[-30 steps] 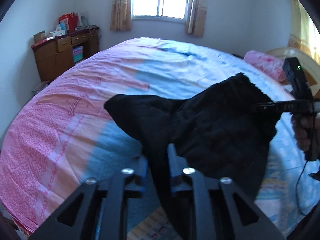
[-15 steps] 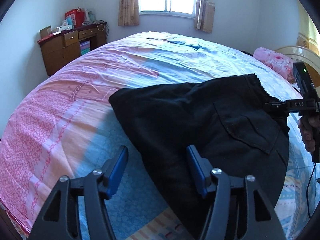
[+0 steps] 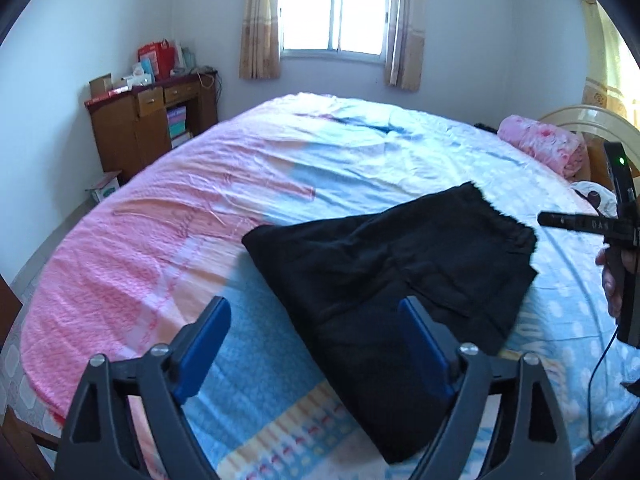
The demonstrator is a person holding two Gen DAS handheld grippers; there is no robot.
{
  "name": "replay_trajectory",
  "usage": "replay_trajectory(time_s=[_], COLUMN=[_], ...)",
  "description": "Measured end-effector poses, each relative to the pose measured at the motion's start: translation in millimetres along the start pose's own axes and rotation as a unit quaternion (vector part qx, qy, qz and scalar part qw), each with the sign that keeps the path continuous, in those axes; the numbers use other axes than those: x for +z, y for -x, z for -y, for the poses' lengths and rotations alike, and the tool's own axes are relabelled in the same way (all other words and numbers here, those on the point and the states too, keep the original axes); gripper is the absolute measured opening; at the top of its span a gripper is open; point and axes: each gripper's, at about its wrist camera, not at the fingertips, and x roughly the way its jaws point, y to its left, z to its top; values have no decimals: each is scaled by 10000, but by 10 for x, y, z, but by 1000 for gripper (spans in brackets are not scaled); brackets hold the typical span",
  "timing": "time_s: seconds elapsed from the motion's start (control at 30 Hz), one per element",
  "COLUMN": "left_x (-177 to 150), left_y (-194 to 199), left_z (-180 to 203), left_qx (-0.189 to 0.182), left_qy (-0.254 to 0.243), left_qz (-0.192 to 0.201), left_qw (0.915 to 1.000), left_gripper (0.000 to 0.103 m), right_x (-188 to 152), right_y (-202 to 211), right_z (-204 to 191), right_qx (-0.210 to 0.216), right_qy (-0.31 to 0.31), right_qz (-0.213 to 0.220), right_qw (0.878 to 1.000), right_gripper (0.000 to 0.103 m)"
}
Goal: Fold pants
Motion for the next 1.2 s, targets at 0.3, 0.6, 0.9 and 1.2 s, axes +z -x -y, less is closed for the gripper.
replay_trajectory(time_s=[0.3, 0.6, 0.9, 1.2], left_x=[-224, -287, -292, -254], left_y=[739, 997, 1191, 1323], left_z=[134, 202, 224, 203], left_qx=[-276, -512, -630, -675], left_qy=[-232, -193, -207, -124], left_qz=[402, 599, 813, 959], left_qw=[9985, 9967, 9945, 9930], left_gripper=[97, 98, 100, 101], right_x=[-733, -1140, -1251, -1313], right_y=[1062, 1458, 1721, 1979], right_z=[-450, -847, -1037, -1246], right_qx=[39, 72, -28, 13], right_qy=[-96, 72, 92, 346], right_qz=[930, 1130, 1339, 1514], right_qw=[9956, 9935, 9909, 9879], right_gripper=[79, 79, 79, 79])
